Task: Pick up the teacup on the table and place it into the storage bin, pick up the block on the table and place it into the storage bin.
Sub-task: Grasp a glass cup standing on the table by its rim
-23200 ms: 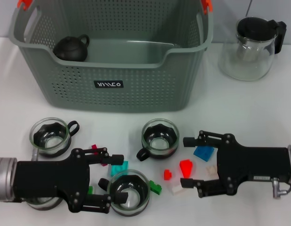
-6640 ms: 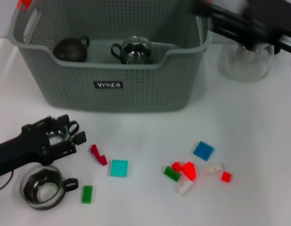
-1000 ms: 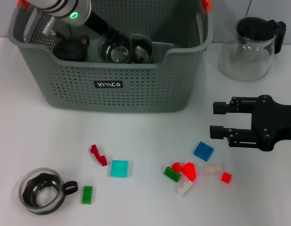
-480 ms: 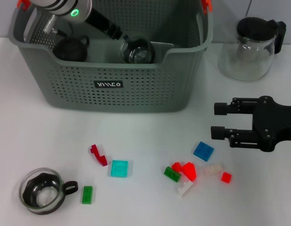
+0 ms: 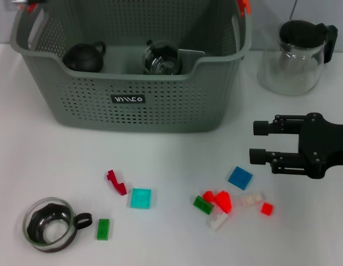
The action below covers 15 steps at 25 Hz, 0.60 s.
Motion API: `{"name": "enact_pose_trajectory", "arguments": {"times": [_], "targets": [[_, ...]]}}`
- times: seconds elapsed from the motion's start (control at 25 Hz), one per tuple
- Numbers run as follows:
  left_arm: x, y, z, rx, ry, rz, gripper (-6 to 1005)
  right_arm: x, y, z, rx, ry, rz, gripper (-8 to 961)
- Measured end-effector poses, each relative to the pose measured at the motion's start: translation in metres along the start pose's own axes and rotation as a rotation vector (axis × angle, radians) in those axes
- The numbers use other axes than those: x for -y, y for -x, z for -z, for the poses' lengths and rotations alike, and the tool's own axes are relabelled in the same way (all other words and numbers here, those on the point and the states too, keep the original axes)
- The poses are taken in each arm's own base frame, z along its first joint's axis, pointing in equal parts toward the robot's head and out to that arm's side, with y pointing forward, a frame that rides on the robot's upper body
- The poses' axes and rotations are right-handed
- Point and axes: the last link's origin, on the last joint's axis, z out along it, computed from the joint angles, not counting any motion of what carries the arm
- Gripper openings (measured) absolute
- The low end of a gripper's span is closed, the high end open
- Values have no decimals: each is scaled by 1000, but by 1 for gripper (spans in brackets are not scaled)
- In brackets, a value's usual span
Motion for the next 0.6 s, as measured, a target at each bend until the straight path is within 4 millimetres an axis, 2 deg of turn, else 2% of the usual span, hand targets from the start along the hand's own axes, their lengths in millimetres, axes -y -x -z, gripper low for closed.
{"name": "enact_pose_trajectory", "arguments": {"times": [0.12,0.2,0.28,0.44,0.6], "targets": [[-3,5,42,-168,141,49,481,0,0,0,0,0,0,675],[-7,14,76,-269,228,56,539,0,0,0,1,-1,0,675],[-8,25,97,-276,263,52,565,0,0,-1,2,-1,0,675],[-10,53,129,-113,211,-4,555,0,1,-1,1,0,2,675],[-7,78,150,182,51,-71,554,1,2,-1,0,0,5,674]]}}
